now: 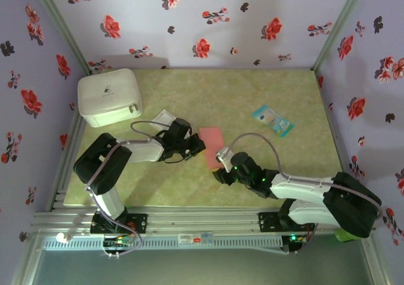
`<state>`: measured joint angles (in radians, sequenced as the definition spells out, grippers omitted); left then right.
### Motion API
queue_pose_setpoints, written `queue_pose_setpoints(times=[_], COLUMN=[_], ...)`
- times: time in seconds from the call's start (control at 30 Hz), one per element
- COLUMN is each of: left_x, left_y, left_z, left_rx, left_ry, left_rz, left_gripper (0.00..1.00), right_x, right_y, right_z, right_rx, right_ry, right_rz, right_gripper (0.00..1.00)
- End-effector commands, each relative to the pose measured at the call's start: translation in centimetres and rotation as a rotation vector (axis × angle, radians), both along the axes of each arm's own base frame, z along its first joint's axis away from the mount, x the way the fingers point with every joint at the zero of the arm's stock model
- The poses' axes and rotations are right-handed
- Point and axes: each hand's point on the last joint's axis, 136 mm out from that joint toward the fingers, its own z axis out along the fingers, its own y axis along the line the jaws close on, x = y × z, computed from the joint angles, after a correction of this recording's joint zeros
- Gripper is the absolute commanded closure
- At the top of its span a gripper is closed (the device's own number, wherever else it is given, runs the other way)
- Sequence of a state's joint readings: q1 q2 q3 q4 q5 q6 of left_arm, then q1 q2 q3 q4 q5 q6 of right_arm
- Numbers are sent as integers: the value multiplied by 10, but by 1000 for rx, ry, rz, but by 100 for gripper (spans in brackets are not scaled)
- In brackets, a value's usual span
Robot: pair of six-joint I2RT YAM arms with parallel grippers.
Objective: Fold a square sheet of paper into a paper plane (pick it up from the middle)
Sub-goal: Third fold the triangle at the center of the table.
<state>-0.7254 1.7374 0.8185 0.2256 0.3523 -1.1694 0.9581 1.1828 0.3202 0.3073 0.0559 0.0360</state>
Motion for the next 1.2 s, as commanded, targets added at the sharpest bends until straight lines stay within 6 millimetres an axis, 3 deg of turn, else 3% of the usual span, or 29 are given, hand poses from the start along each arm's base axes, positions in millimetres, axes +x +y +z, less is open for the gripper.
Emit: queue_pose_setpoints(times=[0.0,0.2,0.33,0.6,0.87,1.17], left_x=[3,3,4,3,2,5], left_y=[0,-1,-1,-2,-2,-3], left_z=[11,12,13,11,10,13], left_rx=[-36,-41,-43,-45,-48,-66], left_ry=[-12,-13,-13,-8,-8,-15], left_rz=[11,8,7,2,3,6], left_gripper=[99,98,98,98,98,98], right_x=[8,5,6,10,14,14], right_y=[14,15,22,25,24,18], right_z=[22,7,6,-9,-1,3], right_rx=[-11,-167,-166,-213,-177,-175], right_ry=[-221,-341,-358,-377,-395,-399], right_rz=[41,38,43,22,-39,-63], right_gripper=[49,47,41,41,50,69])
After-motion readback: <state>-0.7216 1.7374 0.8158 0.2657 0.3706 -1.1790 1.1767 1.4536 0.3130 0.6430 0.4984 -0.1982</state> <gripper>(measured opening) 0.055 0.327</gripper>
